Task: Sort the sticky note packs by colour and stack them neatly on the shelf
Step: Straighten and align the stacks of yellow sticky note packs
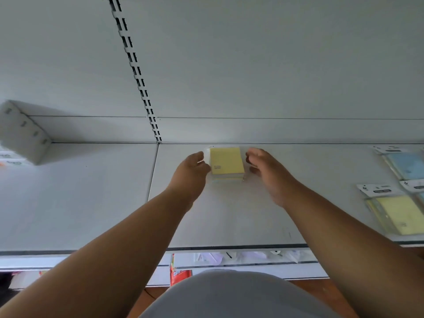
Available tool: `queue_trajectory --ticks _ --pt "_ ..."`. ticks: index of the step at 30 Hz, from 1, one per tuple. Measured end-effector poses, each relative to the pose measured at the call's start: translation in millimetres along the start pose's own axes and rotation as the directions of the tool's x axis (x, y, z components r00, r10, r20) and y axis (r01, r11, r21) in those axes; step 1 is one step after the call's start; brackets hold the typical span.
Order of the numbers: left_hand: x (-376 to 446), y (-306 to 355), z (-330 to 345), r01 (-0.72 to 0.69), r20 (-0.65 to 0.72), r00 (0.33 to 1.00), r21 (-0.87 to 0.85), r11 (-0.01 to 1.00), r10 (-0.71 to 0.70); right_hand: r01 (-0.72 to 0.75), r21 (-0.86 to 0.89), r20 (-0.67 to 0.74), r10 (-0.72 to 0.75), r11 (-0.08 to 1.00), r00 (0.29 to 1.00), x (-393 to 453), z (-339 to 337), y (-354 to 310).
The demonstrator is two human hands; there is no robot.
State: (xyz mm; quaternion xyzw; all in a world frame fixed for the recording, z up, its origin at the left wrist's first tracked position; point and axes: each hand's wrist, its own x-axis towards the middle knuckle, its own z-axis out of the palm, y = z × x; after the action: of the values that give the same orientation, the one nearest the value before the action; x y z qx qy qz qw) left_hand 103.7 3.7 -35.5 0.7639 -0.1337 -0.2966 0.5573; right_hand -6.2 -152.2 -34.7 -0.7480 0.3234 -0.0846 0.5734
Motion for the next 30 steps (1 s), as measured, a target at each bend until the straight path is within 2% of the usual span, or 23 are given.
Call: queue_trajectory --ticks 1,2,5,14,19,20,22,23,25,26,28,30 --pt "-2.4 0.4 5.2 -0.007 0.026 1.0 -0.095 0.995 0.009 -0.036 0.148 0.047 0.029 0.988 0.998 1.5 5.8 1.0" --pt "-4.7 1.3 9.4 -0.016 0.055 0.998 -0.129 0.992 0.023 -0.069 0.217 0.093 0.049 0.974 0.994 3.9 12.4 2.8" --pt "-6.2 -0.1 15.9 -0.028 0.092 0.995 -0.111 0.993 0.039 -0.133 0.293 0.108 0.106 0.947 0.989 10.4 24.4 10.0" --pt "-0.8 -6.2 17.4 -0.029 0.101 0.994 -0.099 0.995 0.039 -0.121 0.349 0.091 0.095 0.929 0.991 13.7 26.1 21.3" --pt "-1.9 -4.7 17.7 0.006 0.09 0.996 -0.127 0.992 0.006 -0.107 0.259 0.092 0.085 0.96 0.992 9.9 21.9 17.1" --pt "-1.0 -6.8 18.3 0.022 0.079 0.997 -0.117 0.993 -0.013 -0.086 0.204 0.075 0.072 0.975 0.995 5.6 21.4 14.6" --pt "-2.2 -11.2 17.7 0.033 -0.022 0.999 0.05 0.998 -0.032 0.018 -0.093 -0.004 -0.019 0.995 1.0 0.5 19.5 17.7" --pt "-4.4 -13.4 16.8 0.022 -0.084 0.996 0.183 0.983 -0.007 0.063 -0.277 -0.071 -0.085 0.959 0.994 -3.1 18.4 20.2" --pt "-9.2 -18.0 15.0 -0.013 -0.133 0.988 0.413 0.911 0.074 0.095 -0.492 -0.172 -0.204 0.866 0.964 -9.7 16.3 25.7" --pt "-10.5 -20.2 14.2 -0.041 -0.115 0.987 0.506 0.861 0.115 0.115 -0.548 -0.176 -0.248 0.829 0.953 -10.7 14.4 29.3" --pt "-10.3 -22.3 13.4 -0.103 -0.045 0.982 0.682 0.724 0.182 0.176 -0.644 -0.089 -0.301 0.744 0.949 -10.0 11.7 33.7" --pt "-6.5 -21.1 11.5 -0.138 0.0 0.975 0.783 0.607 0.222 0.22 -0.704 -0.012 -0.321 0.675 0.947 -7.2 9.0 32.8"
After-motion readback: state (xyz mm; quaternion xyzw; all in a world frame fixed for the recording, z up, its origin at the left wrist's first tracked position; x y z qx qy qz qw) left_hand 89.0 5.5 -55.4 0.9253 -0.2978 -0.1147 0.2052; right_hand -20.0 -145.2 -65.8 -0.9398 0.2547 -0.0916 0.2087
